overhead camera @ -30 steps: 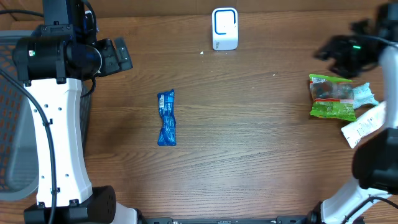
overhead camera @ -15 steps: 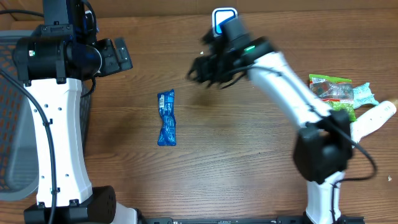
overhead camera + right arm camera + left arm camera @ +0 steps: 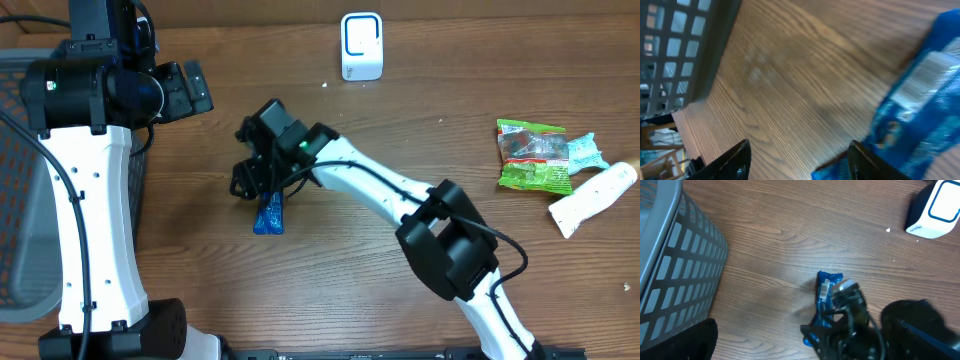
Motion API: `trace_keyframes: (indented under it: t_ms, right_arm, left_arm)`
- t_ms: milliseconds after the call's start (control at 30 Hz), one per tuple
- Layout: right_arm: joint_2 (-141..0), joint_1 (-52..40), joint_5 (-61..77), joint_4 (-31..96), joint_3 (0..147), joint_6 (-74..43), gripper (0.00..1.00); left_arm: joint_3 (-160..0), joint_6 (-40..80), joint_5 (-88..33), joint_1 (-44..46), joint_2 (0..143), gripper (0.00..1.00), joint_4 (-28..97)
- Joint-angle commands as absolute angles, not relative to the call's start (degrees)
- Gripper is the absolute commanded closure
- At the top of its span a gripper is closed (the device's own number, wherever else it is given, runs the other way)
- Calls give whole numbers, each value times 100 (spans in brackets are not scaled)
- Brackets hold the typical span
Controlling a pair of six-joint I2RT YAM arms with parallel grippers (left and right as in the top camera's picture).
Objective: Scan the item barcode
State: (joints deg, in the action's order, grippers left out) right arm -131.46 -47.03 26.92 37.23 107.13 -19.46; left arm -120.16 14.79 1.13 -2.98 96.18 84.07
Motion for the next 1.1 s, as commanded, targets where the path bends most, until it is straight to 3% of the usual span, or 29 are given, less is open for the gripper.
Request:
trace_keyframes:
  t_ms: [0,300,700,867,1067]
  right_arm:
    - [-13329,-4770,2180,3741,10707,-1955,37]
    - [-13520,-4689,1406,4014,10707,-1957,38]
    - [-13568,-3852,1162,5133,10707,-2414,43]
    - [-13568,-3350,1376,5793,10711,-2383,37]
    - [-13563,-2777,1555,6587,10855,-1907,36]
  left_arm:
    - [-12121,1413,150,-261,9601,0,8396]
    - [-12121,1413,150,-261,9601,0,8396]
    - [-12121,1413,150,-261,9601,1,8396]
    - [-12123,1413,150,-261,9601,0,8396]
    - [-12123,1413,150,-259,9601,0,8396]
